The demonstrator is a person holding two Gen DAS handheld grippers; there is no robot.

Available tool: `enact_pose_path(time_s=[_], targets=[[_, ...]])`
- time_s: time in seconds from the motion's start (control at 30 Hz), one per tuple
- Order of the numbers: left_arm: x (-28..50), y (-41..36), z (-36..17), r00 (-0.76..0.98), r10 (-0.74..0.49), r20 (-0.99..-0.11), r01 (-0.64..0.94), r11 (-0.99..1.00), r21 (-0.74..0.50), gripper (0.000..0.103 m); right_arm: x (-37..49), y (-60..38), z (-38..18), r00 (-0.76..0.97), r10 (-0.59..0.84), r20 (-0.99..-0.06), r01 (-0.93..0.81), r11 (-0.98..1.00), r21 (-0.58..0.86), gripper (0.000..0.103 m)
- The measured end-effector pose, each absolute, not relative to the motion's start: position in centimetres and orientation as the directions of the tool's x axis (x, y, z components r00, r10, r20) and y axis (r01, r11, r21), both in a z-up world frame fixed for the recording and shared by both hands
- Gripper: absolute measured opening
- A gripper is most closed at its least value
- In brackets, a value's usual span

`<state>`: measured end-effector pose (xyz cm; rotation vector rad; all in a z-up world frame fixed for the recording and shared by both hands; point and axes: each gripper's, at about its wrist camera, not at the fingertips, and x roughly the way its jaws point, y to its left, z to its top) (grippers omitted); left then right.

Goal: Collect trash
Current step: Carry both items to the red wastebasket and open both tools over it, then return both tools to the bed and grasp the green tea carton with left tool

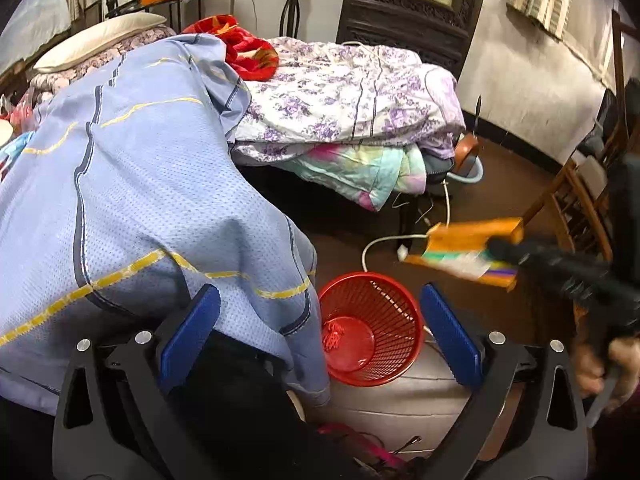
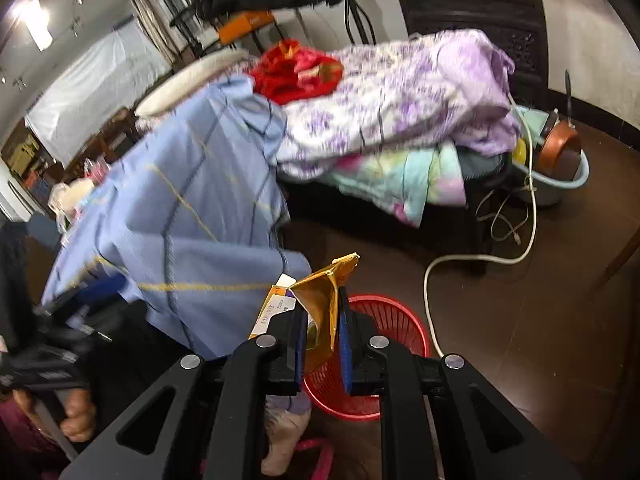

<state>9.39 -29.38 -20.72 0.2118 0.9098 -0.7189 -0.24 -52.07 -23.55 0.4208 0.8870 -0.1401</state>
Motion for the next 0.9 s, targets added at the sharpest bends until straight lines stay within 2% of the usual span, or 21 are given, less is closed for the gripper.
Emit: enact_pose_path(time_s=[0.1,0.27,0.57,0.73,0.9], targets=[[8.8,-29.4,-20.4,0.417,-0.479,-0.773,0.657,0.746,-0.108,0.096,-0.1,-52.3,-25.2,0.584,0.033,-0.811,0.34,0.897,0.281,0.056],[7.8,-30.3,-20.4,0.447,-0.461,-0.767,0.681,0.731,-0.044,0.096,-1.0,-53.2,-23.4,0.638,0.014,-0.77,0.345,0.889,0.302,0.056],[7.3,-29.5,-19.6,0.486,-0.44,-0.756,0.658,0.753,-0.015,0.096,-1.3,-52.9,-19.8,0.705,0.02,-0.709,0.299,0.898,0.323,0.056],[6.4,-28.2,-18.0,0.549,-0.425,-0.72,0.641,0.766,0.037,0.096,-1.0,-51.4,-17.9,0.727,0.038,-0.685,0.256,0.911,0.323,0.056],[6.7,-25.8,-15.6,0.601,-0.43,-0.674,0.597,0.802,0.021,0.096,-0.2,-48.9,-15.7,0.746,0.064,-0.663,0.2,0.928,0.314,0.058]])
